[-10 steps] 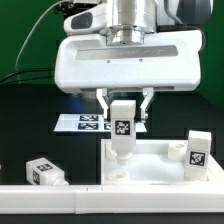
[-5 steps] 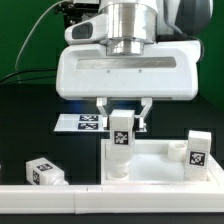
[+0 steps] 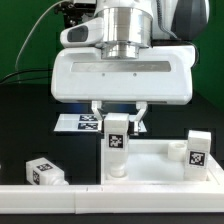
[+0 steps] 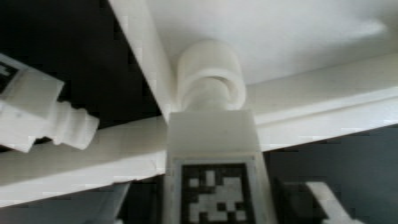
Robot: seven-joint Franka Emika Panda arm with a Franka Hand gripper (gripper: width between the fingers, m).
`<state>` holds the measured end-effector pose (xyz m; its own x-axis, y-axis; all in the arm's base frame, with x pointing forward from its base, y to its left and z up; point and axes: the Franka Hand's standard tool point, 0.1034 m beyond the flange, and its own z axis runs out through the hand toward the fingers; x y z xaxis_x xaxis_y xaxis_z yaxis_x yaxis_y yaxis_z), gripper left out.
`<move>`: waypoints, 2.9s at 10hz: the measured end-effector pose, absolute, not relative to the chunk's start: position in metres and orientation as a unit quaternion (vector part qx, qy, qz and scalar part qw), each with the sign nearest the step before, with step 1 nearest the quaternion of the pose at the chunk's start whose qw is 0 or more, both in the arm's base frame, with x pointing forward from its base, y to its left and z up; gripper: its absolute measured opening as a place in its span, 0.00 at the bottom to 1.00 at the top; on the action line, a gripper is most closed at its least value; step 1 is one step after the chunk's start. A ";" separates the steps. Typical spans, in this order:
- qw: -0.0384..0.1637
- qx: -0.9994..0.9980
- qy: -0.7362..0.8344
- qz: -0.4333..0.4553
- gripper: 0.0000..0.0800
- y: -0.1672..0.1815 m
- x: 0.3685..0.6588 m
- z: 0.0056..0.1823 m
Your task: Assemble square table
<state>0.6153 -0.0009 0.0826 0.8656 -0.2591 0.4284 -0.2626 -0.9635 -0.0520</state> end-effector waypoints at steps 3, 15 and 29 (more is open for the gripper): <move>0.009 0.964 -0.130 0.232 0.36 0.002 0.616 0.076; 0.000 0.966 -0.137 0.219 0.80 -0.005 0.633 0.094; -0.046 0.929 -0.366 0.042 0.36 -0.007 0.639 0.079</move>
Offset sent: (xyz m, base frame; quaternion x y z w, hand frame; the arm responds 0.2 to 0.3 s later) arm -0.0037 0.0044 -0.0124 -0.0025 0.0122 0.0065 0.9999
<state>0.6392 -0.0072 0.0788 0.7286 -0.6835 0.0450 -0.6758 -0.7280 -0.1154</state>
